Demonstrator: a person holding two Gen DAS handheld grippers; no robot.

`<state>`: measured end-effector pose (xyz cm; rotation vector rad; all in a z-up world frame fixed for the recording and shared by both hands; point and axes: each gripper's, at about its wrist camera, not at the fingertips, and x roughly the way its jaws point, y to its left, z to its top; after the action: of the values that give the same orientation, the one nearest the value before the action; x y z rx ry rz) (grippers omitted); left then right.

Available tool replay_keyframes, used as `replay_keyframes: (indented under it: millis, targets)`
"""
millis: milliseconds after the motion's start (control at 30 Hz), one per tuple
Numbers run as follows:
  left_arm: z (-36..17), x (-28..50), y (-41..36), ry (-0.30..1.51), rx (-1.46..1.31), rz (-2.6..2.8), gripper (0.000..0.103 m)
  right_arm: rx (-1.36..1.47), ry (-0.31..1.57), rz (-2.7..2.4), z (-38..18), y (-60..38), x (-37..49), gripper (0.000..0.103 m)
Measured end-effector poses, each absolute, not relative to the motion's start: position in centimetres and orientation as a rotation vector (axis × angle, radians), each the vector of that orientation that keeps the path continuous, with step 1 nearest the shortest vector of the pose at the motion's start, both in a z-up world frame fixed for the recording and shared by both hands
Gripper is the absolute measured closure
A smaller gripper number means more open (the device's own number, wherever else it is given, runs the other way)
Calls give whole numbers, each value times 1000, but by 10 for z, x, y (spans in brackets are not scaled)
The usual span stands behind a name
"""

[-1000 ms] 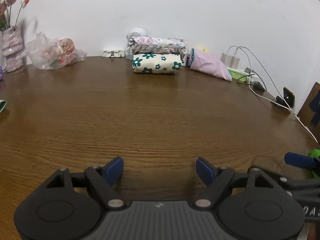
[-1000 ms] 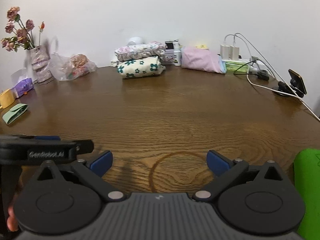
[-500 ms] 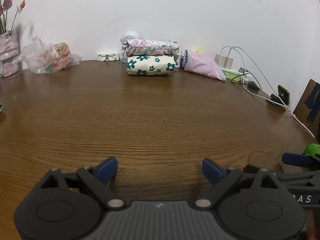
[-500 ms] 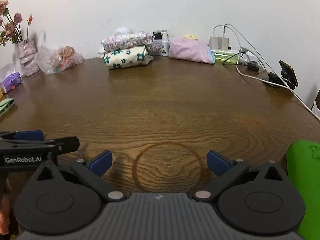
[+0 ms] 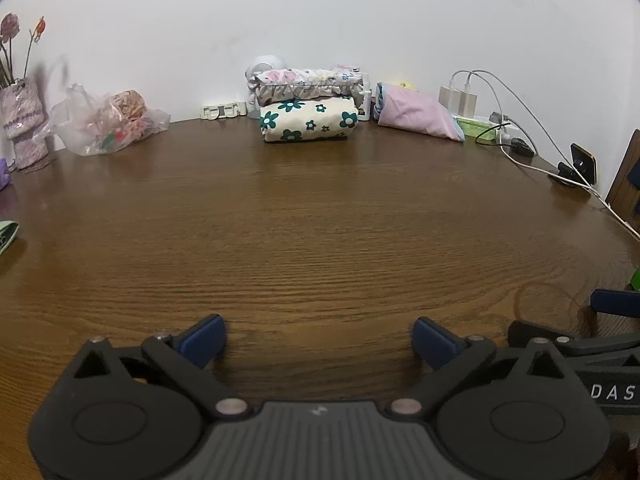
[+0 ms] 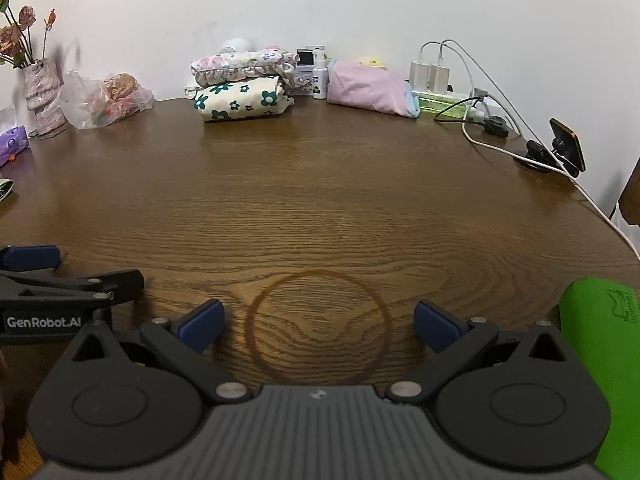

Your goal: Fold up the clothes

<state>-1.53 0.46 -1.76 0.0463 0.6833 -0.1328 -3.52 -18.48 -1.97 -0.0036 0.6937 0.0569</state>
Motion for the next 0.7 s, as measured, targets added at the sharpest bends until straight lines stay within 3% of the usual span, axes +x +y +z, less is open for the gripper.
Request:
replay_keyframes:
  millis: [700]
  targets:
    - [-18, -20, 4, 691, 57, -102, 0, -3, 697, 54, -20, -189, -36, 0]
